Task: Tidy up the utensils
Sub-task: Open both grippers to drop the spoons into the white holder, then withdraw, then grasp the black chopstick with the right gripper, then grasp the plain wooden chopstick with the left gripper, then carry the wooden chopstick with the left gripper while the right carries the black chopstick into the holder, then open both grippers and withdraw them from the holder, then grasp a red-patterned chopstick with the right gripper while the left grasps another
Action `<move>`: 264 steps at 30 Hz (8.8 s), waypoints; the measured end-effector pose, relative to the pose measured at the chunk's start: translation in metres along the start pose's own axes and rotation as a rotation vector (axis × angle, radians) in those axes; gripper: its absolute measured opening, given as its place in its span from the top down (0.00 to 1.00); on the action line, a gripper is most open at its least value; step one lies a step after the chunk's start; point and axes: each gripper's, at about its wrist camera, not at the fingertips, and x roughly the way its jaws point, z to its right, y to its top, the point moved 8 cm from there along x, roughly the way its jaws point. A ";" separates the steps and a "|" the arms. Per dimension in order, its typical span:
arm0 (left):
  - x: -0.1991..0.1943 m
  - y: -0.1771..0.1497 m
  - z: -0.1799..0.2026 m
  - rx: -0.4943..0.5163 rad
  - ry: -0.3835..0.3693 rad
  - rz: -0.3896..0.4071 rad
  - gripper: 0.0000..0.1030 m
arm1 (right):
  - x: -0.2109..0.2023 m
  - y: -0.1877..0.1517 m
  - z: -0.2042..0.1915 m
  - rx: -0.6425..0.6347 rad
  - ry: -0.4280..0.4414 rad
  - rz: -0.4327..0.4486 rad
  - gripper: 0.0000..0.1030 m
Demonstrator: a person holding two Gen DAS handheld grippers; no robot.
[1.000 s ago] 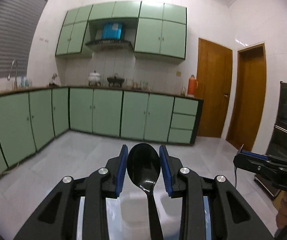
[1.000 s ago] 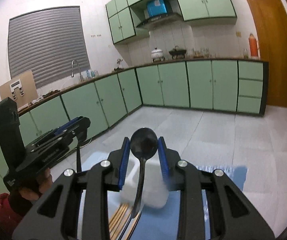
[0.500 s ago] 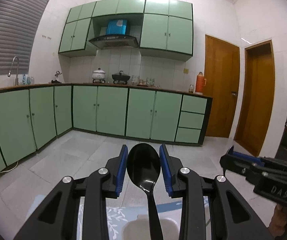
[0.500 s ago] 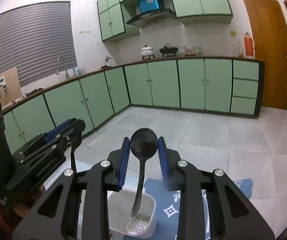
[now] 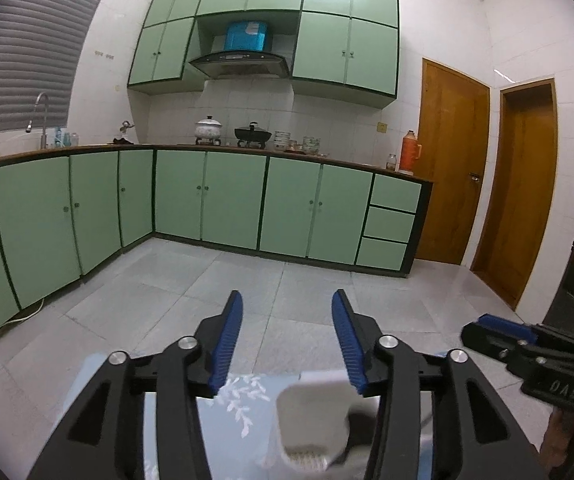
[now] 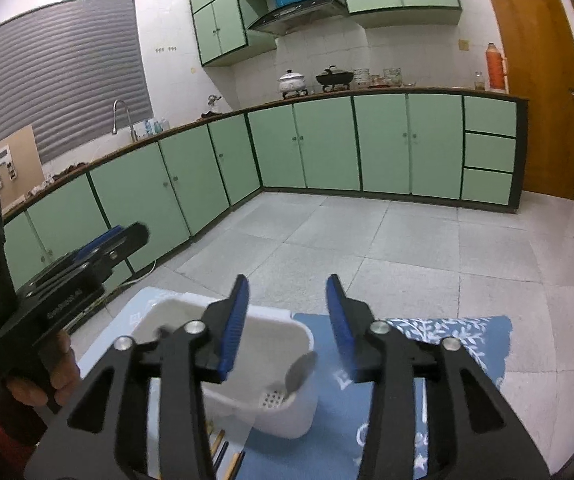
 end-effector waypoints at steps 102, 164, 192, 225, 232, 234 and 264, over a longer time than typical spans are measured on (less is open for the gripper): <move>-0.208 -0.253 0.021 0.002 0.036 -0.496 0.62 | -0.143 -0.277 -0.059 0.047 -0.169 -0.329 0.94; -0.207 -0.049 0.032 0.071 -0.008 -0.135 0.94 | -0.175 -0.045 -0.052 0.006 -0.012 -0.065 0.94; -0.185 0.099 0.061 0.114 -0.080 0.109 0.94 | -0.159 0.118 -0.050 -0.068 0.036 0.112 0.94; -0.118 0.019 0.023 0.058 0.004 -0.075 0.42 | -0.127 0.021 -0.019 0.000 -0.048 0.064 0.30; -0.158 -0.052 0.012 0.033 0.021 -0.189 0.35 | -0.157 -0.057 -0.022 0.014 -0.124 0.035 0.12; -0.166 -0.077 0.009 0.036 0.029 -0.228 0.35 | -0.159 -0.086 -0.026 0.030 -0.129 0.003 0.12; -0.214 -0.235 -0.006 0.043 0.075 -0.483 0.35 | -0.144 -0.276 -0.096 -0.087 -0.093 -0.343 0.32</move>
